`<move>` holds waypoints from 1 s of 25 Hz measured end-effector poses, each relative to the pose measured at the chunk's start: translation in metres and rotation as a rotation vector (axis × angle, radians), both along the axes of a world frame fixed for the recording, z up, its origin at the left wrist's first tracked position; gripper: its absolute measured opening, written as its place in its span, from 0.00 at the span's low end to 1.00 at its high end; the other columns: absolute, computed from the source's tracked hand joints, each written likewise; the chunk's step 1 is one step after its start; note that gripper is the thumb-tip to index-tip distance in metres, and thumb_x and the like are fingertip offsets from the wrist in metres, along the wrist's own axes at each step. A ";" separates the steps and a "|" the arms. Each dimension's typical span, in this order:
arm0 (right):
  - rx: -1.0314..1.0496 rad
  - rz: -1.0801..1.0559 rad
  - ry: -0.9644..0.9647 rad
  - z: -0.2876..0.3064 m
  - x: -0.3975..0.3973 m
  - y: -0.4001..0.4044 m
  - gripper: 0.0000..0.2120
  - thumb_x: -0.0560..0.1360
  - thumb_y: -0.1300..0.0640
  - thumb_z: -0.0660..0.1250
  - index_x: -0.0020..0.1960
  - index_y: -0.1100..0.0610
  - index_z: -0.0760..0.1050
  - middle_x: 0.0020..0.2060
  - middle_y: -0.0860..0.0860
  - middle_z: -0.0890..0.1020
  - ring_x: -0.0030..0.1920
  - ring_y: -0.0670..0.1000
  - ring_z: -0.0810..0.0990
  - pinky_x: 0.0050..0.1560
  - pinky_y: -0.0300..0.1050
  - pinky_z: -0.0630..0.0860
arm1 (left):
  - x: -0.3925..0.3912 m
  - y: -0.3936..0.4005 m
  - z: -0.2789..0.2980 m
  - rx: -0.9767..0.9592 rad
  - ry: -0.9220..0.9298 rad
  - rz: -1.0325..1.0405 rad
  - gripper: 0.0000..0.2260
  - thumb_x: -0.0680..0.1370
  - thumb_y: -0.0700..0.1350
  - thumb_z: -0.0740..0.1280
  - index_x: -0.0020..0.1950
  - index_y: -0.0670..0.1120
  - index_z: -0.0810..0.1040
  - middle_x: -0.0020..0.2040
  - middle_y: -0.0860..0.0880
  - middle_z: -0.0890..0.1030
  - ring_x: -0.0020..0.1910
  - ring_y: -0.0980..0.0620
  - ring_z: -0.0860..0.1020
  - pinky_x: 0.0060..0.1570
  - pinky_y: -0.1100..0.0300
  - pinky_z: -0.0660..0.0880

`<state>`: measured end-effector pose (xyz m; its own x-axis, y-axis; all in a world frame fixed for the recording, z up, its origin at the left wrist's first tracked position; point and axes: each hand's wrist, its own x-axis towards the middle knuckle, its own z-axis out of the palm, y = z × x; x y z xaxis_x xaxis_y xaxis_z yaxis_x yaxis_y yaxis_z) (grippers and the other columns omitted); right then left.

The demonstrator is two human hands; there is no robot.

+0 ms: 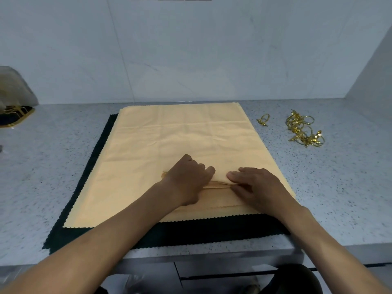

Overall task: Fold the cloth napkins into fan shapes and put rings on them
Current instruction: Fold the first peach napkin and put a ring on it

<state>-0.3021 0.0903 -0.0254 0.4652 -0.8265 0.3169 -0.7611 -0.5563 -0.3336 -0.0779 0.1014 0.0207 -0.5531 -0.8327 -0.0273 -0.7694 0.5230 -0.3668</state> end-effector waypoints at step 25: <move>0.397 -0.480 -0.019 0.028 -0.039 -0.180 0.37 0.76 0.54 0.64 0.80 0.44 0.50 0.79 0.52 0.56 0.75 0.58 0.61 0.70 0.54 0.65 | -0.007 -0.047 0.014 0.027 0.242 0.295 0.04 0.79 0.44 0.59 0.52 0.53 0.71 0.49 0.50 0.78 0.49 0.45 0.77 0.40 0.57 0.62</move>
